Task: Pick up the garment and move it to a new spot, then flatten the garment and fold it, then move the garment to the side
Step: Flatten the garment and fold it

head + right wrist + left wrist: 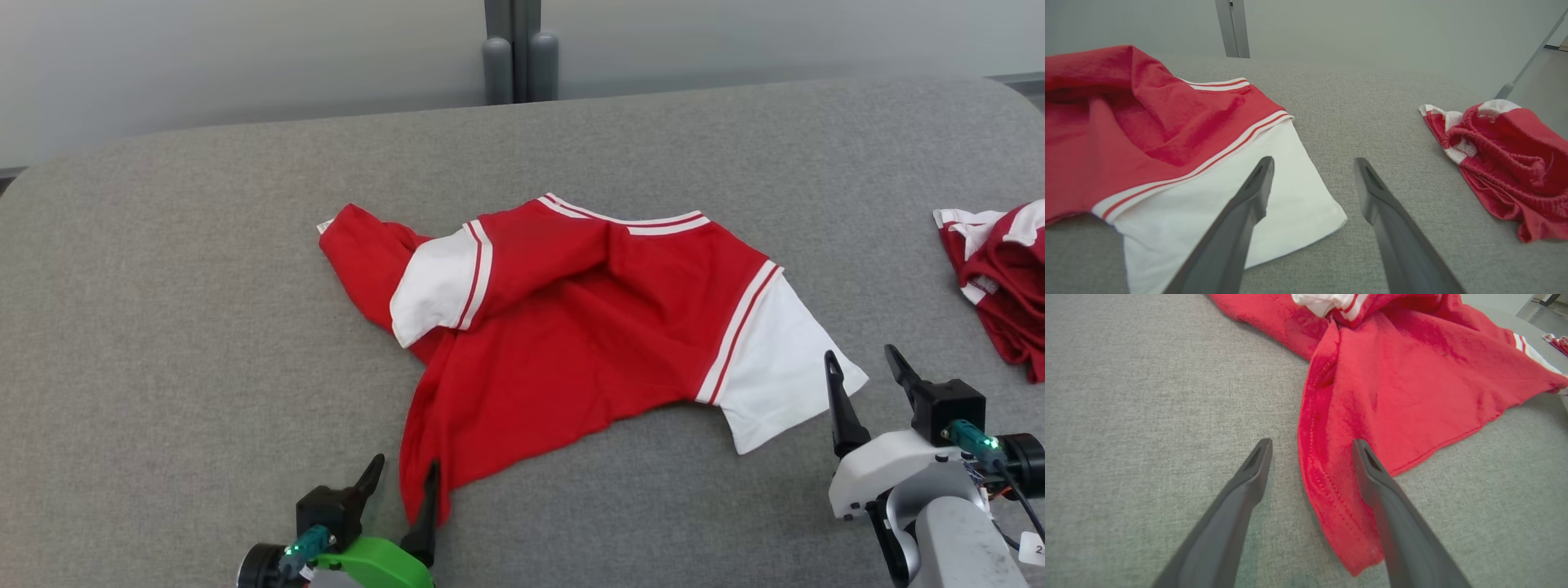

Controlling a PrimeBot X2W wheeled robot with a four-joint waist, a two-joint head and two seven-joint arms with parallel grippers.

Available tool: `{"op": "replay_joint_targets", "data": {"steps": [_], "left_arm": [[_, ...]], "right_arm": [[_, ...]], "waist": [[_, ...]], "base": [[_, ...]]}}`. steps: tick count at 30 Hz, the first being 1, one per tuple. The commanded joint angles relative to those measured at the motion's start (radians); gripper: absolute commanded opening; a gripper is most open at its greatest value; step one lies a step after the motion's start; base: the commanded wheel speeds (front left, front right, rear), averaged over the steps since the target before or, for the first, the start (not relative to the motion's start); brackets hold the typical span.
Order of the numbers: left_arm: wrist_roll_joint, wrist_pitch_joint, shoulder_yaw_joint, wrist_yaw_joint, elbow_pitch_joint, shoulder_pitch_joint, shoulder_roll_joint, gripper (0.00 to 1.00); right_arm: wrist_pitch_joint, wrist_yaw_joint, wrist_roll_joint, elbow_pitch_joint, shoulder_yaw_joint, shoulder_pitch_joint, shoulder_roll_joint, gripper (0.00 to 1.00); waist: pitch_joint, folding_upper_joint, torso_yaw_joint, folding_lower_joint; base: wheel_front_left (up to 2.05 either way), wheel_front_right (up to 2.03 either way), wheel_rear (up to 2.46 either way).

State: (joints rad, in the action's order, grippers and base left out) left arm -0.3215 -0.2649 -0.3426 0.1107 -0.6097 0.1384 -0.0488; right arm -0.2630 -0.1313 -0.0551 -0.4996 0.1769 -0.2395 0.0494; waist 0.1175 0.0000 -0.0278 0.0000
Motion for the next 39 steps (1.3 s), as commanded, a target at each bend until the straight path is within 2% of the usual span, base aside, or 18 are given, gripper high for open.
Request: {"op": "replay_joint_targets", "data": {"steps": [1,5,8,19,27,32,33,34,36,37,38,39], "left_arm": [[-0.007,0.002,-0.001,-0.004,0.008,-0.002,-0.004,1.0],[-0.01,0.002,-0.035,0.002,0.003,-0.008,-0.004,1.0],[-0.016,0.002,-0.06,-0.01,-0.033,-0.003,-0.005,1.0],[-0.042,0.007,-0.154,-0.024,-0.108,-0.005,-0.002,1.0],[-0.05,0.01,-0.166,-0.036,-0.132,0.012,-0.004,1.0],[-0.051,0.012,-0.175,-0.027,-0.166,0.009,-0.005,1.0],[-0.038,0.013,-0.184,-0.025,-0.177,0.011,-0.005,0.99],[-0.035,0.013,-0.188,-0.024,-0.183,0.011,-0.005,0.8],[-0.044,0.014,-0.199,-0.015,-0.202,0.007,-0.005,0.43],[-0.047,0.014,-0.205,-0.011,-0.211,0.006,-0.005,0.32],[-0.052,0.014,-0.208,-0.009,-0.218,0.004,-0.005,0.13],[-0.058,0.014,-0.213,-0.007,-0.226,0.004,-0.005,0.0]], "right_arm": [[-0.002,0.001,-0.01,-0.006,0.006,-0.007,0.003,1.0],[-0.002,0.001,-0.011,-0.019,0.014,-0.011,0.003,1.0],[-0.002,0.001,-0.021,-0.036,0.028,-0.015,0.004,1.0],[-0.002,0.001,-0.122,-0.175,0.154,-0.059,0.003,1.0],[-0.002,0.001,-0.15,-0.259,0.144,-0.121,0.003,1.0],[-0.002,0.001,-0.179,-0.348,0.149,-0.155,0.009,1.0],[-0.001,0.001,-0.188,-0.364,0.155,-0.159,0.01,0.71],[-0.001,0.001,-0.194,-0.376,0.16,-0.162,0.01,0.45],[-0.001,0.001,-0.2,-0.395,0.17,-0.171,0.01,0.0],[-0.001,0.001,-0.201,-0.405,0.173,-0.174,0.01,0.0],[-0.001,0.001,-0.2,-0.409,0.175,-0.176,0.01,0.0],[-0.001,0.001,-0.193,-0.41,0.178,-0.177,0.01,0.0]], "waist": [[0.002,0.0,0.003,0.0],[0.002,0.0,0.005,0.0],[0.004,0.0,0.003,0.0],[0.017,0.0,0.006,0.0],[0.027,0.0,0.02,0.0],[0.026,0.0,0.027,0.0],[0.025,0.0,0.028,0.0],[0.024,0.0,0.03,0.0],[0.019,0.0,0.033,0.0],[0.015,0.0,0.035,0.0],[0.013,0.0,0.036,0.0],[0.01,0.0,0.037,0.0]], "base": [[0.0,0.0,0.0],[0.0,0.0,0.0],[0.0,0.0,0.0],[0.0,0.0,0.0],[0.0,0.0,0.0],[0.0,0.0,0.0],[0.0,0.0,0.0],[0.0,0.0,0.0],[0.0,0.0,0.0],[0.0,0.0,0.0],[0.0,0.0,0.0],[0.0,0.0,0.0]]}}
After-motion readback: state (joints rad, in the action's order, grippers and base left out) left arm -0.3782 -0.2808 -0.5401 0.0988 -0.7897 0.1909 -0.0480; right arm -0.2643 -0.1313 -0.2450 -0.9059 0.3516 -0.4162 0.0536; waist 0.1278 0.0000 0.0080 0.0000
